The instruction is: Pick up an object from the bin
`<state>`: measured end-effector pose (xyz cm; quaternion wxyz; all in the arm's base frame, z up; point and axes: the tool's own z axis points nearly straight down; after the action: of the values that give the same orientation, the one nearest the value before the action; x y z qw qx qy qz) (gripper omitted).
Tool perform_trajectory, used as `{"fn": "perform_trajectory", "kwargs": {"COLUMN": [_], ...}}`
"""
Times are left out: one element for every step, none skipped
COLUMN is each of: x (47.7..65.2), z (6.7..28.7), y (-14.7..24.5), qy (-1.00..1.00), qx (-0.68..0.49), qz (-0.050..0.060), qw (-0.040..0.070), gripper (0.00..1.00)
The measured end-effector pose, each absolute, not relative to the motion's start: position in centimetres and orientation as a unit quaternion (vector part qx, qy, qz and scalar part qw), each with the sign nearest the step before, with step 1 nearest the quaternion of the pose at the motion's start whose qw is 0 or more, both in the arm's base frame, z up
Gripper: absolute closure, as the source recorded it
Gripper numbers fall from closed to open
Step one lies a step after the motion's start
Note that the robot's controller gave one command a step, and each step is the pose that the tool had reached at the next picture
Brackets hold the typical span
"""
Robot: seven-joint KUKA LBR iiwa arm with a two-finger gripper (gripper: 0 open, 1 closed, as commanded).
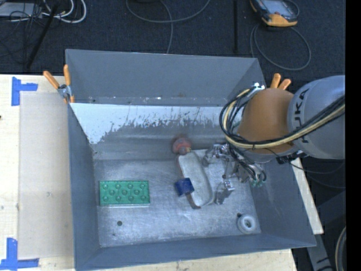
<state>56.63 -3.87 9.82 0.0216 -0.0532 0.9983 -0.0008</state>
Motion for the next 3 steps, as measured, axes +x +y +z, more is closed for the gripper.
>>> {"fn": "perform_trajectory", "kwargs": {"x": [56.6,56.3,56.9], "z": [9.8,9.7,9.7], "y": [-3.7,-3.0,2.1], "qy": [0.999,0.999,0.999], "qx": [-0.034,-0.038,-0.035], "qz": [0.000,0.003,0.005], "qw": [0.020,0.019,0.023], "gripper": [0.00,0.00,0.00]}}
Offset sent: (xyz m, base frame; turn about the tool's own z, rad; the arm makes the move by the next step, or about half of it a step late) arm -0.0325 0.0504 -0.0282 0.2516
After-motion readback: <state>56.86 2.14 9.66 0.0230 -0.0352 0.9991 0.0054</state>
